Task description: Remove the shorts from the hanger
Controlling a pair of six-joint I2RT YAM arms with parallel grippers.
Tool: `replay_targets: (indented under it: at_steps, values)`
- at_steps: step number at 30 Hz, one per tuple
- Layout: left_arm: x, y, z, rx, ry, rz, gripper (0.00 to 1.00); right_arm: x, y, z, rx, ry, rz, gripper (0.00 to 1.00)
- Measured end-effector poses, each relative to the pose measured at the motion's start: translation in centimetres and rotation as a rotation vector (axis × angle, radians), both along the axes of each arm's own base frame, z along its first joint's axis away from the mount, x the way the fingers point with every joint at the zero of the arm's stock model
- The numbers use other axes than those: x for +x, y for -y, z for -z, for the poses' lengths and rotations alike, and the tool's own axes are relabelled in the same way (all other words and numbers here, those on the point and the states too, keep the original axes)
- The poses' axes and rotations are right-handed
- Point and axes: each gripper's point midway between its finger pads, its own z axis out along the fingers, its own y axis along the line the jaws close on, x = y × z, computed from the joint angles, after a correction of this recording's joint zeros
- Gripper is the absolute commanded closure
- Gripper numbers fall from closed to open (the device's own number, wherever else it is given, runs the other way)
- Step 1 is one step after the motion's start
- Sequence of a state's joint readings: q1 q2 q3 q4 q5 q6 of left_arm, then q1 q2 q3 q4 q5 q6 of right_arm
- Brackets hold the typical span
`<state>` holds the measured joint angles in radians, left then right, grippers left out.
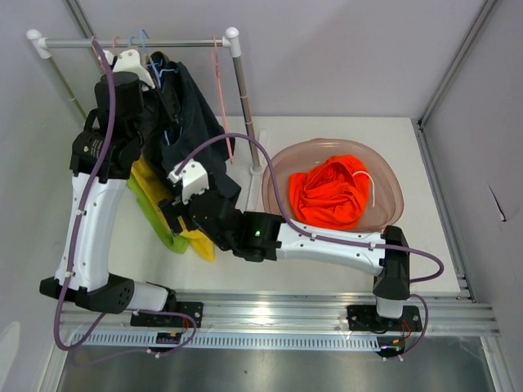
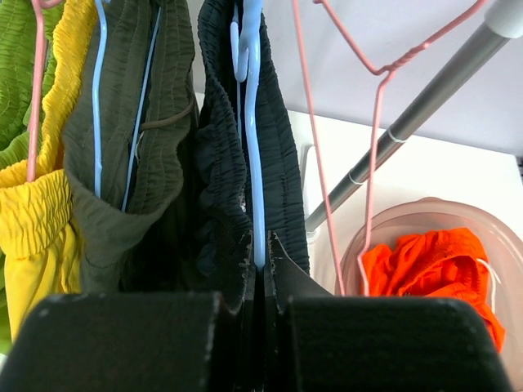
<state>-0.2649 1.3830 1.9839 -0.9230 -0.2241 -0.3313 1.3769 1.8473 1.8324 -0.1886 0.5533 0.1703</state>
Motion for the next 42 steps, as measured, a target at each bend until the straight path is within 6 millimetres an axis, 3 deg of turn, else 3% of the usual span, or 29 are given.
replay_targets:
  at_steps: [1,3,7,9,10,14,17,19,23,25,28,33,36,38,42]
  values:
    - [-0.2,0.0,-0.2,-0.004,0.004,0.0,1.0,0.1,0.1,0.3,-0.001,0.001,0.006,0.26]
    - [-0.5,-0.1,-0.3,-0.011,0.009,0.0,1.0,0.2,0.3,1.3,-0.014,0.0,0.014,0.34]
    - [-1.0,-0.1,-0.1,-0.015,0.005,0.0,1.0,0.2,0.4,2.8,-0.042,-0.007,0.019,0.69]
    - [-1.1,-0.1,0.0,-0.021,0.003,0.004,1.0,0.2,0.4,2.8,-0.037,-0.009,0.02,0.81]
    - [-1.1,0.0,0.1,-0.023,0.003,0.005,1.0,0.2,0.3,2.7,-0.032,-0.009,0.02,1.0]
    - [-1.1,0.1,0.3,-0.024,-0.002,0.009,1.0,-0.6,0.5,3.3,-0.029,-0.011,0.019,1.0]
    - [-1.2,0.1,0.6,-0.021,-0.011,0.011,1.0,-2.6,1.4,4.1,-0.043,-0.007,0.004,1.0]
    - [-1.2,0.1,0.6,-0.019,-0.01,0.01,1.0,-5.2,2.3,4.6,-0.058,0.002,-0.012,1.0]
    - [-1.0,-0.1,0.0,-0.013,0.014,0.008,1.0,-12.1,4.2,5.8,-0.092,0.019,-0.078,1.0]
    - [-1.4,-0.2,0.6,0.002,-0.013,0.009,1.0,-15.2,5.3,6.4,-0.098,0.019,-0.097,1.0]
    - [-1.6,-0.3,1.3,0.029,-0.057,0.017,1.0,-16.9,6.4,7.2,-0.097,0.008,-0.076,1.0]
    - [-1.6,-0.1,1.5,0.036,-0.074,0.031,1.0,-15.0,7.1,7.8,-0.095,0.004,-0.001,1.0]
    - [-2.3,0.0,1.5,0.018,-0.061,0.038,1.0,-12.2,6.6,7.6,-0.078,-0.009,0.027,1.0]
    - [-3.8,-0.3,2.0,-0.007,-0.054,0.031,1.0,-9.1,5.9,7.3,-0.076,-0.022,0.049,1.0]
    - [-8.5,-1.2,3.7,-0.057,-0.047,0.03,1.0,-0.1,4.6,5.2,-0.044,-0.03,0.143,1.0]
